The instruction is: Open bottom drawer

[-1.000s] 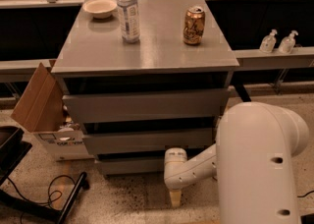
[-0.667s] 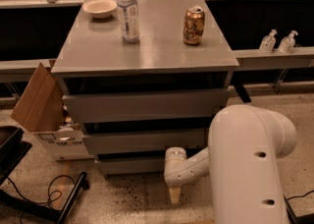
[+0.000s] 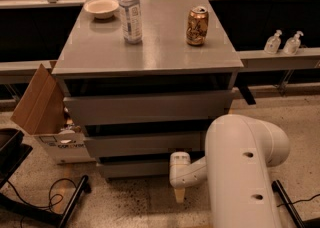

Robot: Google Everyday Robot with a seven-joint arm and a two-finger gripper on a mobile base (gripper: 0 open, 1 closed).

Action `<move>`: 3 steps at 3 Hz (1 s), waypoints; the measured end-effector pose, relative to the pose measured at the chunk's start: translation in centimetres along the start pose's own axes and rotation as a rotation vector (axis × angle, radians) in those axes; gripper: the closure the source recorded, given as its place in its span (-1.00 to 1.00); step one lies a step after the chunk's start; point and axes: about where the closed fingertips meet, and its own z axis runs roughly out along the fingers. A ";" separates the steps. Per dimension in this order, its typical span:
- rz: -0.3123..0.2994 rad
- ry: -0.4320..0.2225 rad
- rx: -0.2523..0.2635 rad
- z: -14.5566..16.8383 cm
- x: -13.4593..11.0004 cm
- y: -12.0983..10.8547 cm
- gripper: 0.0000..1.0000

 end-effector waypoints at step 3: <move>0.089 -0.042 0.034 5.9 0.7 -2.7 -1.00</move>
Offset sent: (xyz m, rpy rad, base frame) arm 0.0529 -0.0124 -0.0512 0.0495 -0.0432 -0.0617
